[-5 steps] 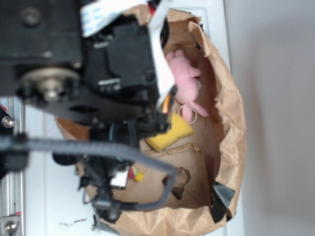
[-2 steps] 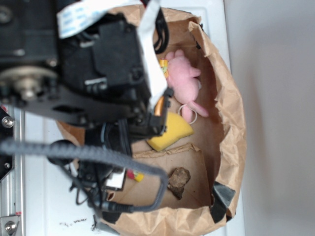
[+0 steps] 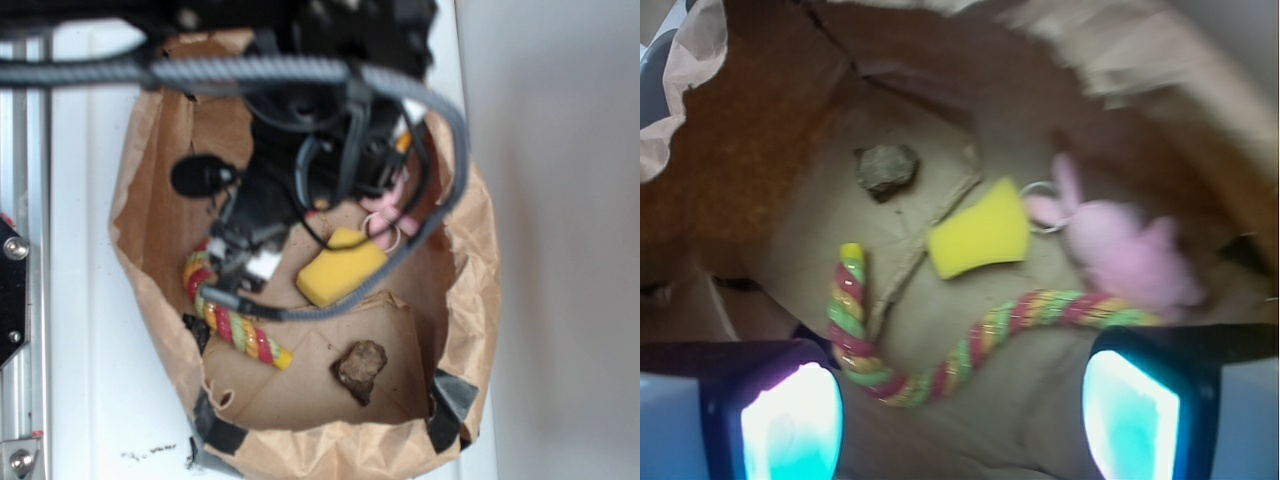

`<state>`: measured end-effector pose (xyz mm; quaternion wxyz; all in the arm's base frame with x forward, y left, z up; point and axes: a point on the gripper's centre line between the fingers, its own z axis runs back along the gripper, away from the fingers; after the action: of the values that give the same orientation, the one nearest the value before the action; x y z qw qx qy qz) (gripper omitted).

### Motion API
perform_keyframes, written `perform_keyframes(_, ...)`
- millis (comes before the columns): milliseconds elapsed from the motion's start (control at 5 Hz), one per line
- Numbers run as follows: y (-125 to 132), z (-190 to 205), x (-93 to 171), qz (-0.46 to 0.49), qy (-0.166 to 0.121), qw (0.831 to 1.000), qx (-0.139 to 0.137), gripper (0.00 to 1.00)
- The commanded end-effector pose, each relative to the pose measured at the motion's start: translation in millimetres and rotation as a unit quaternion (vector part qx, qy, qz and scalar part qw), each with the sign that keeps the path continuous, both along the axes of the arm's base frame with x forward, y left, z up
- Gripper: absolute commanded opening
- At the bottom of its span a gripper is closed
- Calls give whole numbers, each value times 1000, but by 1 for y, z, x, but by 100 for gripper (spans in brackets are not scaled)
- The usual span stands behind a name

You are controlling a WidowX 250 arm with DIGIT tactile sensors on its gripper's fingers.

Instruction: Grab the pink bunny.

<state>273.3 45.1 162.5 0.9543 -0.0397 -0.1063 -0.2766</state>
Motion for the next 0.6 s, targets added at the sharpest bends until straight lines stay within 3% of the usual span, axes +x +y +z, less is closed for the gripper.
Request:
perform_keyframes(0,13,-25,5,-119,-55,991,27,100)
perform_keyframes(400,14,-53,27,-118,-71,990,30,100)
